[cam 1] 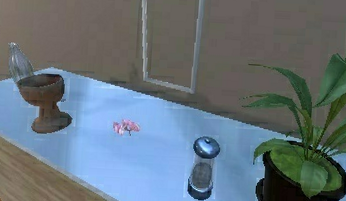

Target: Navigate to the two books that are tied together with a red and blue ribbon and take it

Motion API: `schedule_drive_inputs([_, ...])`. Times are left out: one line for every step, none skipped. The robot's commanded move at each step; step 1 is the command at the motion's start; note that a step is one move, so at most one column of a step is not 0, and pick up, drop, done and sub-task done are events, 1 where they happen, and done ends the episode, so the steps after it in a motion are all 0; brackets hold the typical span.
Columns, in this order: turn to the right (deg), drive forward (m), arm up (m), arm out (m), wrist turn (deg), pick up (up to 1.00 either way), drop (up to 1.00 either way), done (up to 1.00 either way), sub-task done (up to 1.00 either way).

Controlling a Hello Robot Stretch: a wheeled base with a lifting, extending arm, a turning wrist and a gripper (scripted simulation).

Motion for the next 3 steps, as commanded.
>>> schedule_drive_inputs([0.0, 0.0, 0.0, 0.0, 45.0, 0.0, 0.0, 0.0, 0.0])
schedule_drive_inputs([0.0, 0.0, 0.0, 0.0, 45.0, 0.0, 0.0, 0.0, 0.0])
schedule_drive_inputs([0.0, 0.0, 0.0, 0.0, 45.0, 0.0, 0.0, 0.0, 0.0])
